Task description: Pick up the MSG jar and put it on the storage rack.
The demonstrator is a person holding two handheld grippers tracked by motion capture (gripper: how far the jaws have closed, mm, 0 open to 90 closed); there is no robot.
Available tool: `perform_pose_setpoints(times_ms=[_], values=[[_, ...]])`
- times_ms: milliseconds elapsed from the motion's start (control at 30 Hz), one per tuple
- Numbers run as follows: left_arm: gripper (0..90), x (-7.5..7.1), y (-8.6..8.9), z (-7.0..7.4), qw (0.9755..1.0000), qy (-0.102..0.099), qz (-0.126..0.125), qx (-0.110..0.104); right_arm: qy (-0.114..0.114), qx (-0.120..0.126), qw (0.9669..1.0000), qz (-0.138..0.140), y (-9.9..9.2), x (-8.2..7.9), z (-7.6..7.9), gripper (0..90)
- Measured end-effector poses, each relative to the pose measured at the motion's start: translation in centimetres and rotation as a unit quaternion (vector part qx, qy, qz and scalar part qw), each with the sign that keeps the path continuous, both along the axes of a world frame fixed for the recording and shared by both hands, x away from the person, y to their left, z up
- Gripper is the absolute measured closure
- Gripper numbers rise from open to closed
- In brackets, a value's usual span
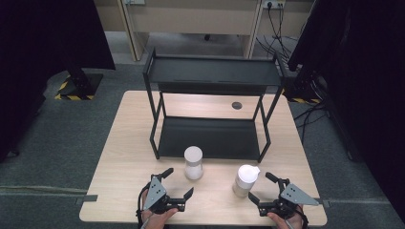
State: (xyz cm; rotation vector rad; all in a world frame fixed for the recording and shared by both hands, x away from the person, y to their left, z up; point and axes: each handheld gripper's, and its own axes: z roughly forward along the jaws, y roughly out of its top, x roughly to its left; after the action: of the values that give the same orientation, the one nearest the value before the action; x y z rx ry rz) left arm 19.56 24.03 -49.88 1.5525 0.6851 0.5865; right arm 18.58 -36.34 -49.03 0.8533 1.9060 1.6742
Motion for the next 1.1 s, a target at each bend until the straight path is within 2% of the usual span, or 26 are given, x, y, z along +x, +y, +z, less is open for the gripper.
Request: perform_pose_setpoints(times_ms=[1100], values=[[0.1,-0.09,-0.36,-0.09,1.0000,0.000,0.003,0.002,0.001,0.010,1.0000,0.001,-0.09,0.01,-0.24,0.3]])
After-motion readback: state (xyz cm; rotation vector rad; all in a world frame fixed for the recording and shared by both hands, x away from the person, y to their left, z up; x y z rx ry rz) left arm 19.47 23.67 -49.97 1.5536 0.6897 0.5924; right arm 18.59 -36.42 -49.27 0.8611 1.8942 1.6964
